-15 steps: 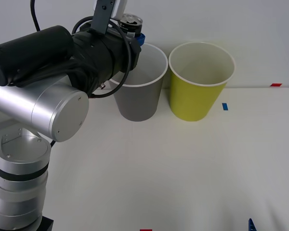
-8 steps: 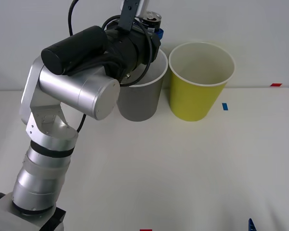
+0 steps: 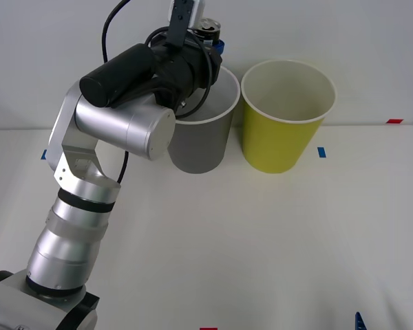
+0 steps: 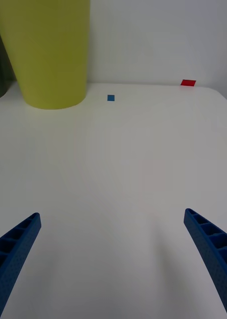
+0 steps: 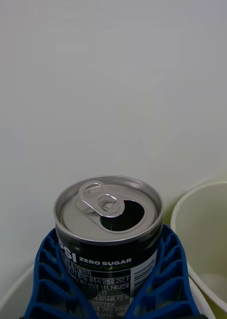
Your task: Put cans in the gray bin and PET bottles in the light green bin.
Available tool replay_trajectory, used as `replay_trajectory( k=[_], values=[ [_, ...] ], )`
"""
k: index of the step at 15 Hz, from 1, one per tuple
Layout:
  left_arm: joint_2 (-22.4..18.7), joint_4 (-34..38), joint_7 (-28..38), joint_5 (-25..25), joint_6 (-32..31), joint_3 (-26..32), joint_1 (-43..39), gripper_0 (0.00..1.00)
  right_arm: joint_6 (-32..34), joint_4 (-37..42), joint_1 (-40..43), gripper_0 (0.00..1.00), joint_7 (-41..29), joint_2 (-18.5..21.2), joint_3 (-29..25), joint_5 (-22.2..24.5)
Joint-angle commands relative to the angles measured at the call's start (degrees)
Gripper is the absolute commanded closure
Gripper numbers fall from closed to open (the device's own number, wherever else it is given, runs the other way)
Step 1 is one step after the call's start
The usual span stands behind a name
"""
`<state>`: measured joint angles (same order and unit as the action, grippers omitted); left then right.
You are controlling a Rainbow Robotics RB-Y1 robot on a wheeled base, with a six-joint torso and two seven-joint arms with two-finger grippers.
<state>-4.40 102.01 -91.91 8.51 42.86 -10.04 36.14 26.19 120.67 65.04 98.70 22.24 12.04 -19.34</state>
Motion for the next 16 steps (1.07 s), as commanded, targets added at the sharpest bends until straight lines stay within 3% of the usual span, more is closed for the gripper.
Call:
replay_trajectory(
  k=[1, 8, 9, 14, 16],
  values=[
    [1.41, -0.76, -0.02, -0.95, -0.05, 1.34, -0.02, 1.0, 0.0, 0.0, 0.0, 0.0, 0.0, 0.0, 0.0, 0.0],
    [1.59, -0.76, 0.16, -2.09, -0.05, 1.34, -0.11, 1.0, 0.0, 0.0, 0.0, 0.0, 0.0, 0.0, 0.0, 0.0],
    [1.5, -0.76, 0.42, -2.36, -0.05, 1.34, -0.11, 0.0, 0.0, 0.0, 0.0, 0.0, 0.0, 0.0, 0.0, 0.0],
    [-2.89, 0.56, 2.53, -0.95, -0.05, 0.37, -0.19, 0.0, 0.0, 0.0, 0.0, 0.0, 0.0, 0.0, 0.0, 0.0],
    [-5.62, 4.69, 2.44, 3.36, -0.05, 0.28, -2.92, 0.0, 0.0, 0.0, 0.0, 0.0, 0.0, 0.0, 0.0, 0.0]
  ],
)
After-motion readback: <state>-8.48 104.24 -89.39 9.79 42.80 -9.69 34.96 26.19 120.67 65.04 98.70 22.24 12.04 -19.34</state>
